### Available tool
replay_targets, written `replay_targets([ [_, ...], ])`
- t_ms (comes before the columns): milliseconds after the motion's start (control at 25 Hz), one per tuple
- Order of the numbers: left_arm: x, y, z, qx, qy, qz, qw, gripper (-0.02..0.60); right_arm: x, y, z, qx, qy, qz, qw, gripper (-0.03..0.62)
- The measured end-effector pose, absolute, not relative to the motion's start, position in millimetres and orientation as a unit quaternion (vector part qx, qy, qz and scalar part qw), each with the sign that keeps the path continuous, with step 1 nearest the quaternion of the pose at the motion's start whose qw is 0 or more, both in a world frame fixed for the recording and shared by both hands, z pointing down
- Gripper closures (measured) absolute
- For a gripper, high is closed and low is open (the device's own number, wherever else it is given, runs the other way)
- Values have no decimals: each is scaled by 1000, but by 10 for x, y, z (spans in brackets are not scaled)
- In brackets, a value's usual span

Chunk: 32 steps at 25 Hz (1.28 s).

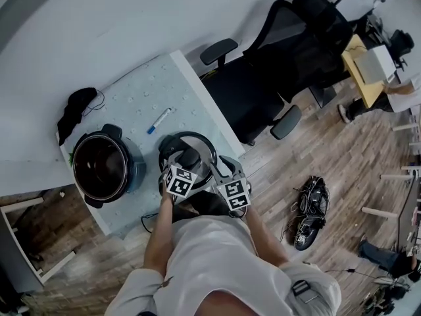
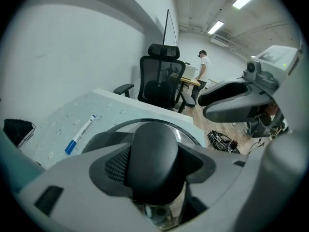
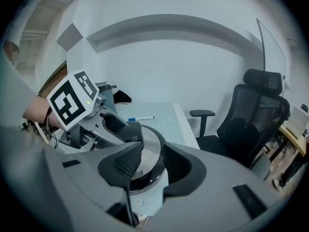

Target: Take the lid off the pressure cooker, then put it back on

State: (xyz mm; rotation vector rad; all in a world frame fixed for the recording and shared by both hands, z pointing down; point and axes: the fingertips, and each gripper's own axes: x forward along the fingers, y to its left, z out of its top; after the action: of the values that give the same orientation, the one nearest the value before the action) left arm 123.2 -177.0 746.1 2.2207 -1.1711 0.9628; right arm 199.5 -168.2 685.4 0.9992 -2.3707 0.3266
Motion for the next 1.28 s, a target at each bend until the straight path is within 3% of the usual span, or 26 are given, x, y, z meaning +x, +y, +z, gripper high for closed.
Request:
replay_targets([
  [440,1252,-1749,6952,808,-430,348,202,310,1972,-1680,6560,357,-896,100,246,450],
  [1280,1043,-1695,5388,816,-447,336,150,308,1672,-1675,5067,318,-933,8,167,448],
])
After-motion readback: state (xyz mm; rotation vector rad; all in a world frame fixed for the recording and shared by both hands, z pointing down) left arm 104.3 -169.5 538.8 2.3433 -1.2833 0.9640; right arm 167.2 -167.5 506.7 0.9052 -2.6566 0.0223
